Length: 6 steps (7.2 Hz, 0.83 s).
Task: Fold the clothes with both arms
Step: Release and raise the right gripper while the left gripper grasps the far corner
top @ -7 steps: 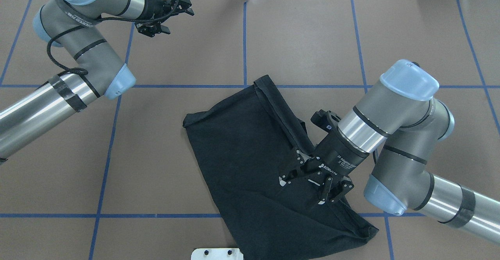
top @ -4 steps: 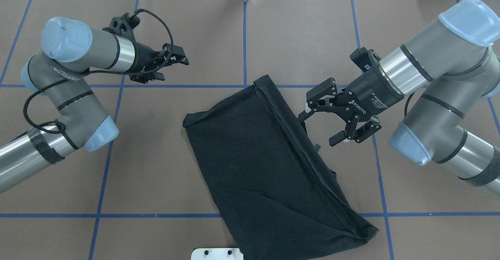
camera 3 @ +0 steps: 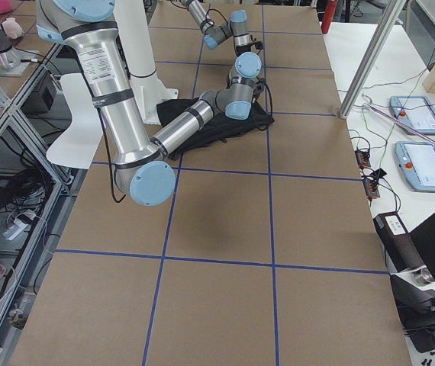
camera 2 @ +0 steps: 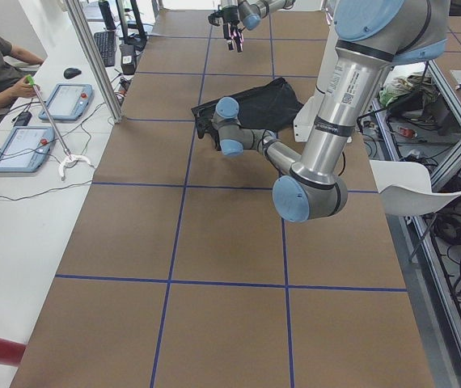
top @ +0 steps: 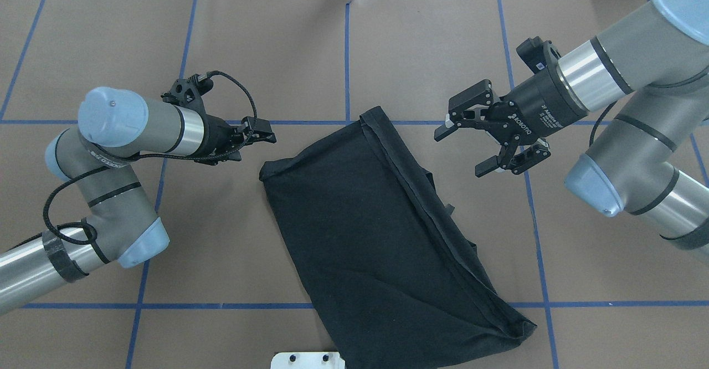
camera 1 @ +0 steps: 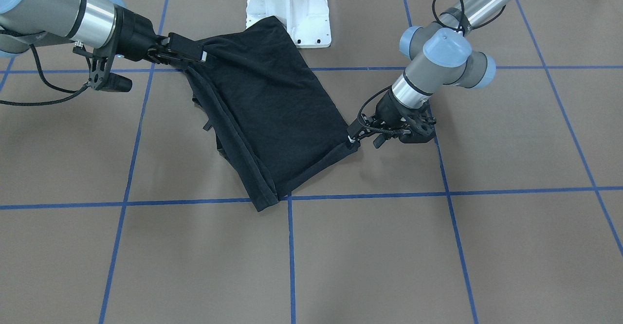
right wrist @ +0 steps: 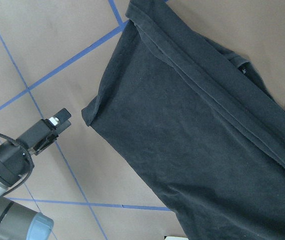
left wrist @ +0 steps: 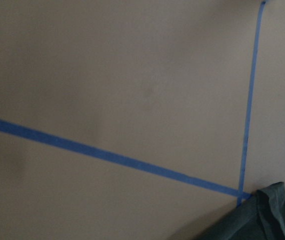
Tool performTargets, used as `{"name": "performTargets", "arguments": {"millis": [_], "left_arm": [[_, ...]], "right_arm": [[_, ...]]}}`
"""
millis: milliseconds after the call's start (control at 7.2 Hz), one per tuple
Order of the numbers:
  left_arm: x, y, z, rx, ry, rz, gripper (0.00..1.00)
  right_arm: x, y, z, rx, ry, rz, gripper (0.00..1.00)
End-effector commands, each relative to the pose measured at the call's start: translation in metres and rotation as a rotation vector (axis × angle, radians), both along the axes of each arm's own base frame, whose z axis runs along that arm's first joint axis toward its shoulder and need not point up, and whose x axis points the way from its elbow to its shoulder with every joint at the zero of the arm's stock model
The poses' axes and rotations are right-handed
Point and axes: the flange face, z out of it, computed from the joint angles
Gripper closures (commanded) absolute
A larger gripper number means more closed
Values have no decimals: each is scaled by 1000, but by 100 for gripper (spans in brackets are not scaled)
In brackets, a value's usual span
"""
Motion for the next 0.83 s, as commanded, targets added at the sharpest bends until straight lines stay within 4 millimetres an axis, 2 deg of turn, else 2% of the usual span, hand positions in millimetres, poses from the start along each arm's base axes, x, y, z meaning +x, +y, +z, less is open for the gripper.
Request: {"name": "performTargets", "arguments": {"millis": [0, 417, 556, 695], "left_arm": [[19, 8, 7, -4, -18, 9, 8], [25, 12, 11, -8, -25, 19, 43], [25, 12, 11, -8, -24, 21, 53], [25, 12, 11, -10, -25, 22, 57]], "right_arm": [[1, -2, 1, -2, 4, 12, 0], [2, -3, 2, -3, 5, 15, 0], [3, -3, 3, -3, 5, 15, 0], [4, -4, 3, -3, 5, 17, 0]]}}
